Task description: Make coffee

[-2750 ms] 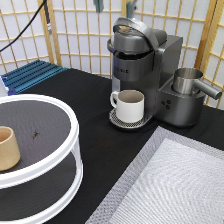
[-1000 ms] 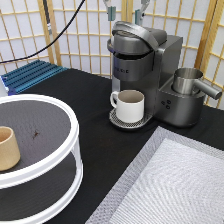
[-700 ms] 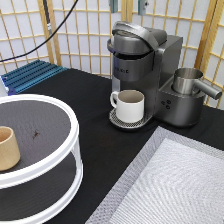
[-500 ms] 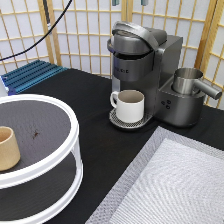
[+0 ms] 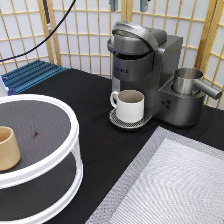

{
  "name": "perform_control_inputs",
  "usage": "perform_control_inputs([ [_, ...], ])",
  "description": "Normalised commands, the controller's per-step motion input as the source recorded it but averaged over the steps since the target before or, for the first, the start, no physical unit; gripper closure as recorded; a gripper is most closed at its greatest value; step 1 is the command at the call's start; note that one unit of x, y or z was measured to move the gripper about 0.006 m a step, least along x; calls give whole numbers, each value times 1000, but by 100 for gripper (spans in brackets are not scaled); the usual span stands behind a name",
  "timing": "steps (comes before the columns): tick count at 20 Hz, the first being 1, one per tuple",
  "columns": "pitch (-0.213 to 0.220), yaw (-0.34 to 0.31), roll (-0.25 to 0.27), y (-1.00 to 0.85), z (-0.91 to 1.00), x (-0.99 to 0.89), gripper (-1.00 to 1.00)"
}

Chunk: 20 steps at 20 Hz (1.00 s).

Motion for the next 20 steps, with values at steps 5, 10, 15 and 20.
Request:
perform_control_inputs([
  [5,-12,3,0,-313,-294,169,-100],
  [10,-3,3,6,-397,-556,193,-100],
  [15,0,0,13,-426,-627,282,-100],
  [20,0,1,50,-527,-487,243,-100],
])
